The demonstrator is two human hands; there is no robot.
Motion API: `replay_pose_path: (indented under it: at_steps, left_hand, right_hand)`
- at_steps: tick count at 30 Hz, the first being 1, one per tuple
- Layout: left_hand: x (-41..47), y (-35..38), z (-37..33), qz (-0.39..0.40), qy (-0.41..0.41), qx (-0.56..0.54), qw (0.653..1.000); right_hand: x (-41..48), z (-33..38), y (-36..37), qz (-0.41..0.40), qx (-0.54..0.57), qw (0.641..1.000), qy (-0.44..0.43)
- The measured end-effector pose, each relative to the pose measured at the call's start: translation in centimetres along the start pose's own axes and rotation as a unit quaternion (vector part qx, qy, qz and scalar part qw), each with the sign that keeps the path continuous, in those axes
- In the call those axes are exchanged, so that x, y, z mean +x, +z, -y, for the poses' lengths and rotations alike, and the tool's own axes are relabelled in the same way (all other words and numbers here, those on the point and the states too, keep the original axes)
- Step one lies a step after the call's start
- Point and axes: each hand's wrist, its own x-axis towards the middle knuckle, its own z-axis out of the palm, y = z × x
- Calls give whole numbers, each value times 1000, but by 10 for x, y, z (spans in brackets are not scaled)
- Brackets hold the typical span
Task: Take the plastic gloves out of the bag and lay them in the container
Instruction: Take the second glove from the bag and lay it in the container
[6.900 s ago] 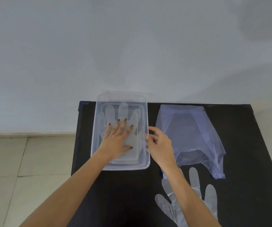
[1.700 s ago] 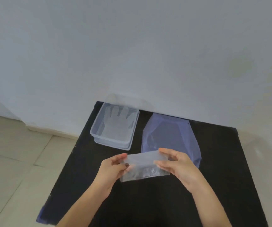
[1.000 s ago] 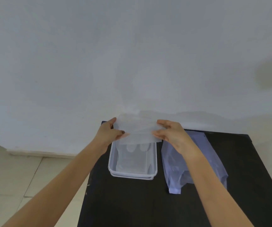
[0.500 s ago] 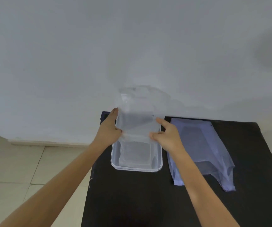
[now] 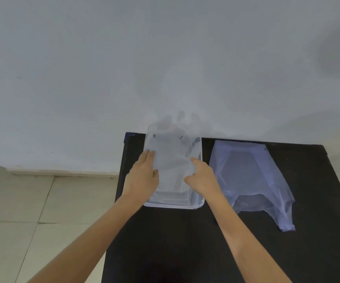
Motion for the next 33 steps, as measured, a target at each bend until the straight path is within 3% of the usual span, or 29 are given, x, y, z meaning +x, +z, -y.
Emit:
replay_pose_path:
  at_steps: [6,10,15,28,33]
  left_hand:
    - [-6,11,4,-9,7,99,995]
    - [-8,16,4,-29,58,160,985]
    - [-2,32,6,52,110,180,976]
    - [28,57,4,199,30,184,962]
    - [35,59,3,212,-8,154,965]
  right_hand:
    - [6,-5,10,22,-55,998,20]
    - [8,-12,17,18,-66,997,34]
    - [13,-20,26,7,-89,996,26]
    - [20,-28,40,-2,-131,991,1]
    - [21,-32,42,-10,-126,992,2]
